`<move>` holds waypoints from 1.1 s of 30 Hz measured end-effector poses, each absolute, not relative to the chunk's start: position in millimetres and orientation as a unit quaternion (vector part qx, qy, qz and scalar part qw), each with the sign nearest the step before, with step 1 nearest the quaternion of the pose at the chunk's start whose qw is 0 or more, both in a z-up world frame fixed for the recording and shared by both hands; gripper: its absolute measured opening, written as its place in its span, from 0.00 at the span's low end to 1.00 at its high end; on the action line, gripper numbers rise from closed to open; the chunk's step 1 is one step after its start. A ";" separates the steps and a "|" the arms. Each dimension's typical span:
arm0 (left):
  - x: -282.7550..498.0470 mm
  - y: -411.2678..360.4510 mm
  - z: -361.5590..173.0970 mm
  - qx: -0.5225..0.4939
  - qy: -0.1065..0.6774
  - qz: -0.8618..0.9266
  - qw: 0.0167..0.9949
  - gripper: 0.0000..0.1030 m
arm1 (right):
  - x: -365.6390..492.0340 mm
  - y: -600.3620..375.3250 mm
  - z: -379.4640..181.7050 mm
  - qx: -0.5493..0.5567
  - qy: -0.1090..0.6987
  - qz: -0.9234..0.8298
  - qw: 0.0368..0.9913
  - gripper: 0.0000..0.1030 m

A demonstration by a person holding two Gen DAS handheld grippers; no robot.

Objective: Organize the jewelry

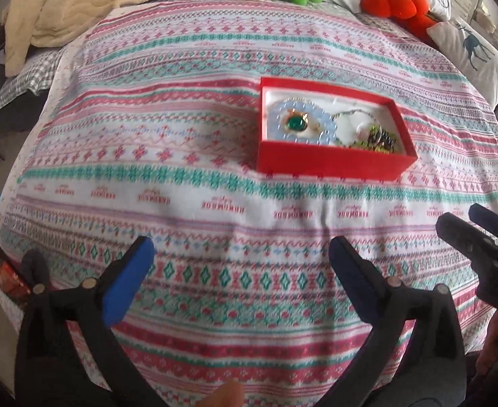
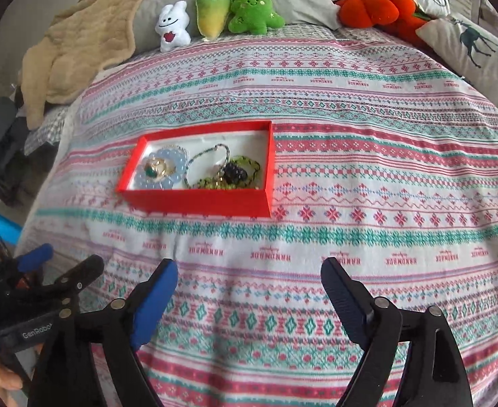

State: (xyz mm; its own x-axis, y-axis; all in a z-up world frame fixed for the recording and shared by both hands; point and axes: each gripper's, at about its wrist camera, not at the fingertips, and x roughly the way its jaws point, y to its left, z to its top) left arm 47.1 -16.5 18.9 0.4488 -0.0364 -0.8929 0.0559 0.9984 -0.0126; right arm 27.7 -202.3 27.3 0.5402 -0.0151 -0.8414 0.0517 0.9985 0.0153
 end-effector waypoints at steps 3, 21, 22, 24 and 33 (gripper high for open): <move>38.3 -13.0 12.4 0.004 0.529 -0.019 0.848 0.99 | 16.2 -198.7 22.1 0.005 0.469 -0.030 0.883 1.00; 27.2 -22.6 6.0 0.012 0.522 -0.015 0.853 0.99 | 10.9 -186.9 4.2 -0.017 0.486 -0.041 0.873 1.00; 27.2 -23.1 5.6 0.014 0.523 -0.016 0.852 0.99 | 10.6 -186.2 4.0 -0.018 0.487 -0.040 0.873 1.00; 26.8 -24.3 5.3 0.014 0.523 -0.015 0.852 0.99 | 10.1 -185.8 3.9 -0.018 0.487 -0.039 0.873 1.00; 25.2 -26.7 4.2 0.017 0.524 -0.017 0.852 0.99 | 8.8 -187.2 3.3 -0.014 0.489 -0.040 0.871 1.00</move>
State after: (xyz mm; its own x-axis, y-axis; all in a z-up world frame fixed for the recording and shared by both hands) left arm 25.2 -26.7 4.2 0.4512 -0.0104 -0.8923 0.0470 0.9988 0.0122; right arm 8.8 -187.2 3.3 0.5186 -0.0838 -0.8509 0.0566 0.9964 -0.0636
